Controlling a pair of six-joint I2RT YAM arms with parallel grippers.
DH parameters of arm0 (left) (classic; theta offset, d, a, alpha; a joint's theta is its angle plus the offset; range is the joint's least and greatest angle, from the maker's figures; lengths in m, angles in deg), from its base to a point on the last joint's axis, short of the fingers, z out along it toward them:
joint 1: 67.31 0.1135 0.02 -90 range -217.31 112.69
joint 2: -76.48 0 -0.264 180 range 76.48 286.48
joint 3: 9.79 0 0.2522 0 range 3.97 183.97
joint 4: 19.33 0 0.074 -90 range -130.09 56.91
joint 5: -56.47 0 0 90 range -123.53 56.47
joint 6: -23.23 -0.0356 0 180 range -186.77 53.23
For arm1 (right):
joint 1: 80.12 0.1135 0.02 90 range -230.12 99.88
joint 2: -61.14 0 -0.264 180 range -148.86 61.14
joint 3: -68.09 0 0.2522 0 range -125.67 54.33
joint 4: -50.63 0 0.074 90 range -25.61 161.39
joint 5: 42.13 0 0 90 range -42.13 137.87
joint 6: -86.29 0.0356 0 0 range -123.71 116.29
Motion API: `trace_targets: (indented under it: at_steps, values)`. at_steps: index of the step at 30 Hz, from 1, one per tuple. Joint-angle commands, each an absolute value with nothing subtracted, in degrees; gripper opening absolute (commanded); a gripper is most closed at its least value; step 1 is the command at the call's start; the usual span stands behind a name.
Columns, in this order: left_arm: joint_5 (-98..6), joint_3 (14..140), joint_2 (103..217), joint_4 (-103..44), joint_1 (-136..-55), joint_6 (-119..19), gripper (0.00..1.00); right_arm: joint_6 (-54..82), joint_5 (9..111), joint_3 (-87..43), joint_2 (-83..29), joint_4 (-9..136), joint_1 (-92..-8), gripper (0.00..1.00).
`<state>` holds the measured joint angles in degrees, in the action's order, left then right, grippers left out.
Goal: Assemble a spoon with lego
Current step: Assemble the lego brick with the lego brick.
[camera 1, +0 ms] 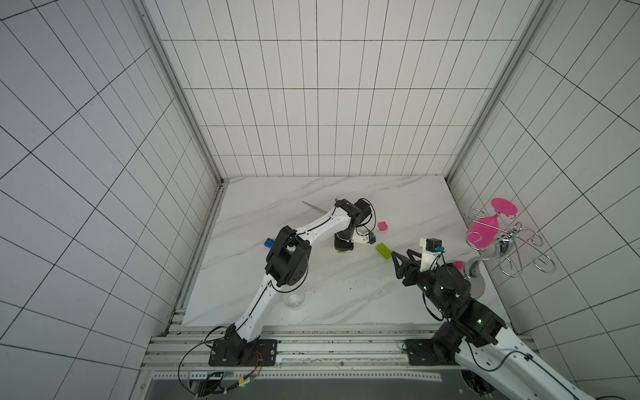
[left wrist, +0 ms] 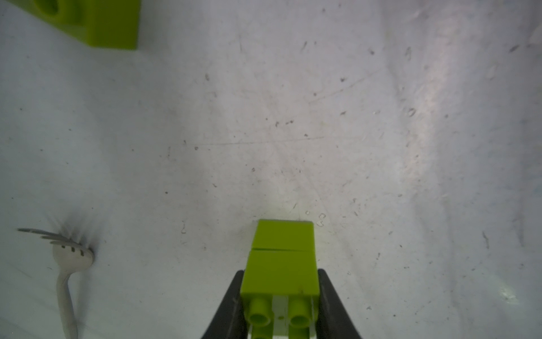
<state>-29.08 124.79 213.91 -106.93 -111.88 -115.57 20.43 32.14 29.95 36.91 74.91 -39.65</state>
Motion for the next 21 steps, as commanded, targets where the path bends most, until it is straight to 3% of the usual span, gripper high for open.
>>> trace_targets:
  at_steps: [1, 4, 7, 16, 17, 19, 21]
  values:
    - [-33.6, 119.6, 221.0, -107.6, -112.5, -112.9, 0.16, 20.0, 31.5, 30.7, 37.0, 74.1, -39.9, 0.64]
    - [-33.5, 118.6, 218.0, -105.8, -112.5, -112.1, 0.19, 20.1, 31.4, 30.7, 37.1, 74.2, -39.9, 0.64]
    - [-33.4, 118.7, 215.5, -104.4, -112.3, -111.8, 0.35, 20.0, 31.4, 30.6, 37.4, 74.5, -39.9, 0.64]
    - [-33.6, 121.8, 210.9, -101.5, -111.3, -109.9, 0.54, 19.8, 30.7, 30.4, 38.6, 75.4, -39.9, 0.64]
    - [-34.4, 122.0, 210.1, -101.5, -111.4, -109.6, 0.59, 19.7, 30.7, 30.4, 38.6, 75.4, -39.9, 0.64]
    - [-35.3, 121.4, 208.0, -101.3, -111.6, -109.1, 0.98, 19.5, 30.3, 30.4, 38.1, 75.3, -39.9, 0.64]
    - [-36.2, 119.6, 205.2, -100.7, -111.8, -108.8, 0.98, 19.3, 29.9, 30.4, 37.4, 75.1, -39.9, 0.64]
